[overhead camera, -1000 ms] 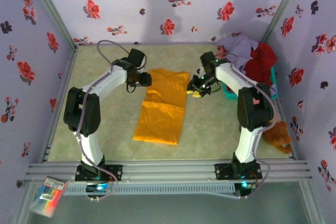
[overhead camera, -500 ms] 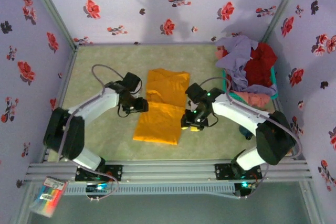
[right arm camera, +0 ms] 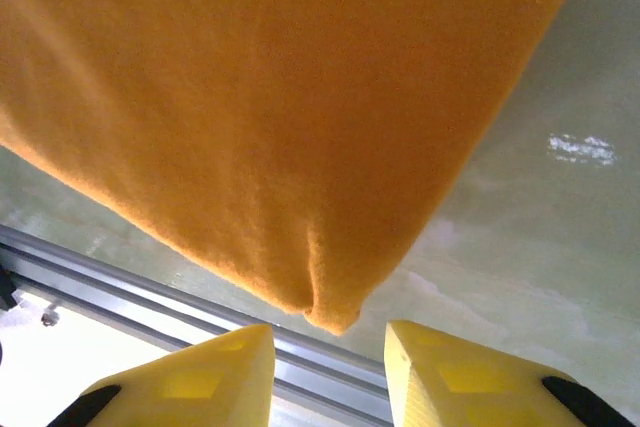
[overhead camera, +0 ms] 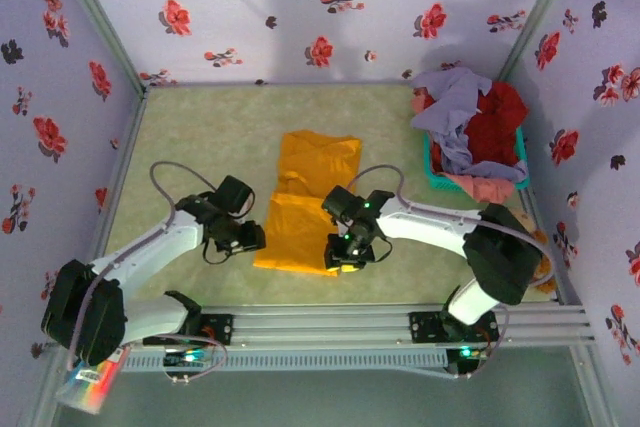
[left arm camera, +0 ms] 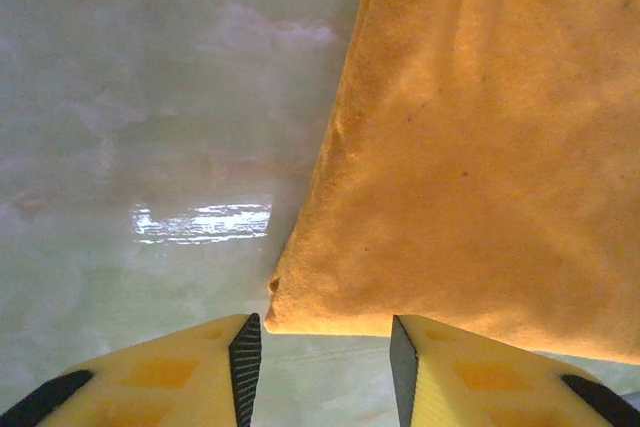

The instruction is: Fold and stack the t-shirts

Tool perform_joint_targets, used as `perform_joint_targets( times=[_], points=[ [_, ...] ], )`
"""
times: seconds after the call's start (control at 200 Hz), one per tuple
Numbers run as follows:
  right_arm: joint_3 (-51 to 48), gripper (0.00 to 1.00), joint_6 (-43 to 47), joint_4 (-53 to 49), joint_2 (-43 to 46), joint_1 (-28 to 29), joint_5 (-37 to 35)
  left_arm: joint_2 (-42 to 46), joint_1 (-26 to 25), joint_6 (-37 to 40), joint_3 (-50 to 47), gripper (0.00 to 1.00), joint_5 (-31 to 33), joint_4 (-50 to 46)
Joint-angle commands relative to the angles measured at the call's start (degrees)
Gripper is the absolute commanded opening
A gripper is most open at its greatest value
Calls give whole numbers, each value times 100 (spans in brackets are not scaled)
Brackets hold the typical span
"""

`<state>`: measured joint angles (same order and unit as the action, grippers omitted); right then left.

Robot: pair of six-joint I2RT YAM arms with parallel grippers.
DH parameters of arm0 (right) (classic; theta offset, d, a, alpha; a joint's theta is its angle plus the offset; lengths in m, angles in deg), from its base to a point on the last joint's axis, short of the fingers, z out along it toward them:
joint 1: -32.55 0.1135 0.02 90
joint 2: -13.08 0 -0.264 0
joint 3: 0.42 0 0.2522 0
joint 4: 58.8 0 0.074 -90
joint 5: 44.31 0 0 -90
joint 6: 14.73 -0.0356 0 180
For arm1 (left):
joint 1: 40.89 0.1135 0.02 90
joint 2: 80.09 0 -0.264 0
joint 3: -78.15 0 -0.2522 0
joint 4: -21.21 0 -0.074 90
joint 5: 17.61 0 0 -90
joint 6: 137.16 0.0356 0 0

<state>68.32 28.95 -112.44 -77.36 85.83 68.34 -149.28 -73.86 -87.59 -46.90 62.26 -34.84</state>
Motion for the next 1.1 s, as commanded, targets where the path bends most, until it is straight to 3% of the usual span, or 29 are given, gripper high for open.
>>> perform_joint_targets(
  times=[0.0,0.355,0.535,0.88,1.035,1.095],
  points=[
    [-75,34,48,240,-148,34,-17,-203,-102,-171,-155,42,-94,140],
    [-101,19,203,-42,-350,34,-274,-692,-363,-443,-376,41,-149,777],
    [-128,0,288,-144,-379,18,-450,-910,-446,-499,-469,41,-147,862],
    [-55,0,550,-1001,-145,-230,-1483,-930,-604,-609,-643,39,-138,883],
    [-40,0,626,-976,-77,-269,-1382,-859,-783,-702,-632,38,-140,959],
    [-73,13,607,-925,26,-273,-1304,-709,-862,-734,-613,39,-162,933]
  ],
)
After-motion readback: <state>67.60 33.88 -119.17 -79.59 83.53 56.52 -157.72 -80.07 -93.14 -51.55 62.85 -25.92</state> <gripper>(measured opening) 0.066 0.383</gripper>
